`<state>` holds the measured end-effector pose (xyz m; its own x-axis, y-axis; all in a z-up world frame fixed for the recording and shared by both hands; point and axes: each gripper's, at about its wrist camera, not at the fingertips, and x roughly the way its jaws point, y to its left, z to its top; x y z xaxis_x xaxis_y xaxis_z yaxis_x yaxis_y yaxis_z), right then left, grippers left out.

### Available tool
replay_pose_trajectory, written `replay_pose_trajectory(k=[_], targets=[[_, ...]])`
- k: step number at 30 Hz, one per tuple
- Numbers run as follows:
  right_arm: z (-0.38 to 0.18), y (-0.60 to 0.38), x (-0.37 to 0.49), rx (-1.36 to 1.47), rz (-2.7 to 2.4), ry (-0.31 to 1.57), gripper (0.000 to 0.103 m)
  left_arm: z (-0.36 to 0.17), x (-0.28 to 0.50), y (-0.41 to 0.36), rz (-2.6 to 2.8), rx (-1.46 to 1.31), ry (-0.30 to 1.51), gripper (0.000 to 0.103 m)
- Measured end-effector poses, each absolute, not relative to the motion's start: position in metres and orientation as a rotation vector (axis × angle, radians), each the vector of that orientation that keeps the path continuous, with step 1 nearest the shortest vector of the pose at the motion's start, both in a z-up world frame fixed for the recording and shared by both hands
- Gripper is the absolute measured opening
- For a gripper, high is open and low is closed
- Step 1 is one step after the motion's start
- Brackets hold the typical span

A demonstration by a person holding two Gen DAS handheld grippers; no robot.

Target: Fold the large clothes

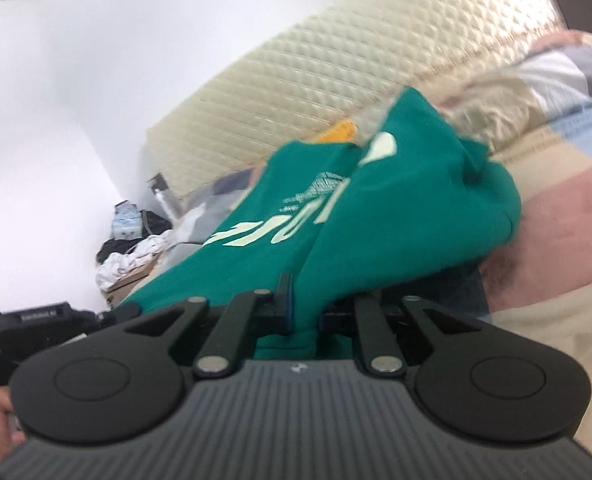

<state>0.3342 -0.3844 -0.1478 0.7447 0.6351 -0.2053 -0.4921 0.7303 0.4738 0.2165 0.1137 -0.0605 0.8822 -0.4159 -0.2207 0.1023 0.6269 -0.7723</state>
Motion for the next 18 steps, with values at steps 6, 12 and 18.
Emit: replay_pose_trajectory(k=[6,12,18], targets=[[-0.118,-0.396,0.267,0.386,0.676,0.291,0.014,-0.028,0.144,0.109,-0.312,-0.835,0.349,0.007],[-0.116,-0.411,0.208,0.412,0.666,0.316,0.014,-0.023,0.082,0.102,-0.301,-0.819,0.378,0.007],[-0.142,-0.413,0.203,0.495,0.592,0.476,0.017,-0.051,0.071,0.098,-0.245,-0.851,0.492,0.008]])
